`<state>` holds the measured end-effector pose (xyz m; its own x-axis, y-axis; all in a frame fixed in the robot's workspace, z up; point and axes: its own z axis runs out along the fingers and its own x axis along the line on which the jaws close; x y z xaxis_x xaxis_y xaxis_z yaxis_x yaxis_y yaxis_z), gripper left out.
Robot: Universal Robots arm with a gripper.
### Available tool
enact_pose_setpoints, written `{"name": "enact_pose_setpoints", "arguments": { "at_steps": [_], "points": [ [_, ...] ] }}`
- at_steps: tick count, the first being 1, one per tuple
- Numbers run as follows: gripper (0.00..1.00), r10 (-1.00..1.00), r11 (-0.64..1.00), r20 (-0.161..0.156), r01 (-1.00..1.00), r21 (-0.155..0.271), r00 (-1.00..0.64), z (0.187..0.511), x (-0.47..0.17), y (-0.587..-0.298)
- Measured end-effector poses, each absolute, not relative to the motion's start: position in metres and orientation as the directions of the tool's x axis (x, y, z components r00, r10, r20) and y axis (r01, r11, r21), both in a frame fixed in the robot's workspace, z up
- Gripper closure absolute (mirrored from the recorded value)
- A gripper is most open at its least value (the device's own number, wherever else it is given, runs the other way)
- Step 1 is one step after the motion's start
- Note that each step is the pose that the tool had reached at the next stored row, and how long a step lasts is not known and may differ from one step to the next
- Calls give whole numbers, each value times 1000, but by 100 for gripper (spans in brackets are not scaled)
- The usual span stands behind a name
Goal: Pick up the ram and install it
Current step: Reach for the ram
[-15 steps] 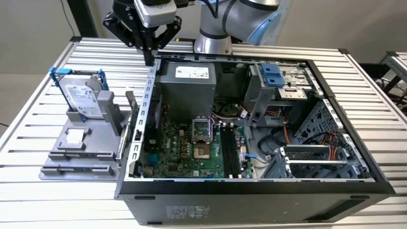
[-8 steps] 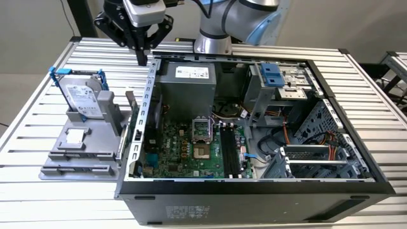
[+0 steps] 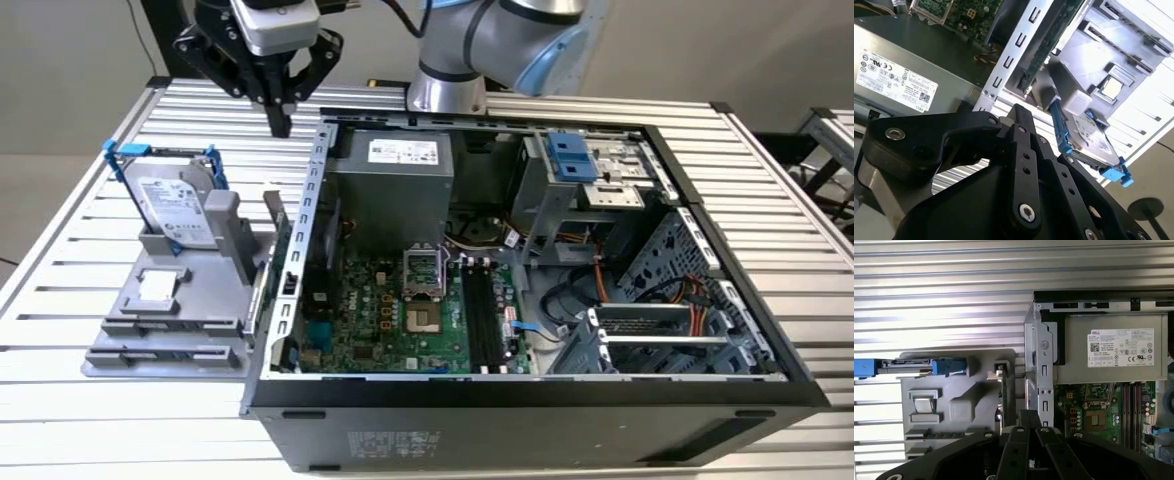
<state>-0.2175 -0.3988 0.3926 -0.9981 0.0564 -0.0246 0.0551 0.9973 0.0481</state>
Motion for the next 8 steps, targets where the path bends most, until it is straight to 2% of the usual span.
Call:
{"name": "enact_pose_setpoints", "arguments": {
  "at_steps": [8],
  "points": [
    [100,52,998,-25,51,48,-998,393,-236,-399]
  ]
}}
